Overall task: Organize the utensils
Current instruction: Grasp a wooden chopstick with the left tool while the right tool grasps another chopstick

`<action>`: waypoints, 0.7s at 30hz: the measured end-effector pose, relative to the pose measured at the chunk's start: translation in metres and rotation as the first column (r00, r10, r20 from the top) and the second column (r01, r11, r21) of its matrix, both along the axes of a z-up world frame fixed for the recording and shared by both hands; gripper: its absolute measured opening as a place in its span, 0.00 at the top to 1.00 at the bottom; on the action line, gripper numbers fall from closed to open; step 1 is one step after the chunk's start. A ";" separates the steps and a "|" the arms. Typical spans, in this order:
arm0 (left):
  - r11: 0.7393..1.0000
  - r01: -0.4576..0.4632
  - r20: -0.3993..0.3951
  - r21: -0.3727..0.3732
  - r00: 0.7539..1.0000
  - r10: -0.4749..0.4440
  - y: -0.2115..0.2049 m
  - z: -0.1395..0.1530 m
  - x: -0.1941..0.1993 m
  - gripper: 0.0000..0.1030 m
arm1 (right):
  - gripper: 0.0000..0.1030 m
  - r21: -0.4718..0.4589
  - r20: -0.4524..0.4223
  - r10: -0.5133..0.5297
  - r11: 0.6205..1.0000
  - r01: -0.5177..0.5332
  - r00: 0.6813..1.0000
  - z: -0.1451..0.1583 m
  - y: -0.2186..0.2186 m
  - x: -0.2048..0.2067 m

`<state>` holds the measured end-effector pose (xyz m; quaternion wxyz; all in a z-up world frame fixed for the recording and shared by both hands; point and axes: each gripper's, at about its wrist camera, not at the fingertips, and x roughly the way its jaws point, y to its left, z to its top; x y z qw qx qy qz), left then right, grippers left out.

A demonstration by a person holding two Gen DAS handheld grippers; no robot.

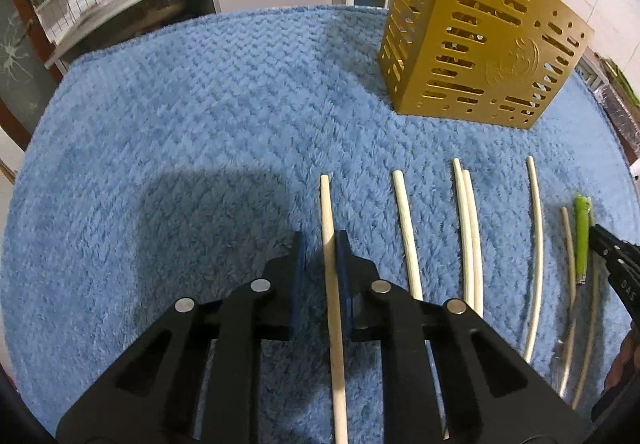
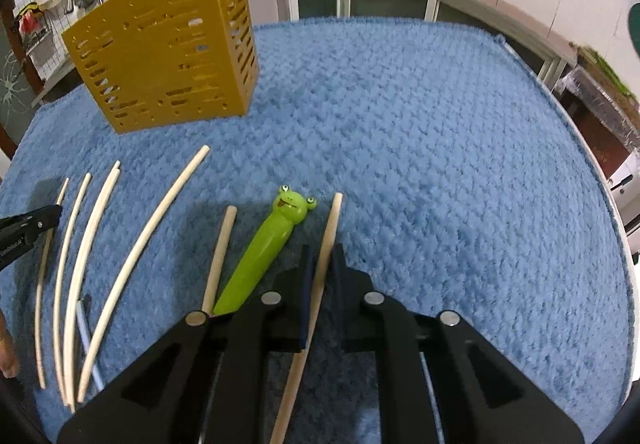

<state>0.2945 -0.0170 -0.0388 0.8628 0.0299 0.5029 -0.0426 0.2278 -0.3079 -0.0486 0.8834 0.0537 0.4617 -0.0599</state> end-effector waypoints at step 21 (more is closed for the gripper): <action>0.999 0.028 0.091 0.021 0.995 -0.030 -0.003 -0.004 -0.010 0.84 | 0.89 -0.086 0.084 -0.041 0.995 0.048 0.996 0.000 0.015 -0.011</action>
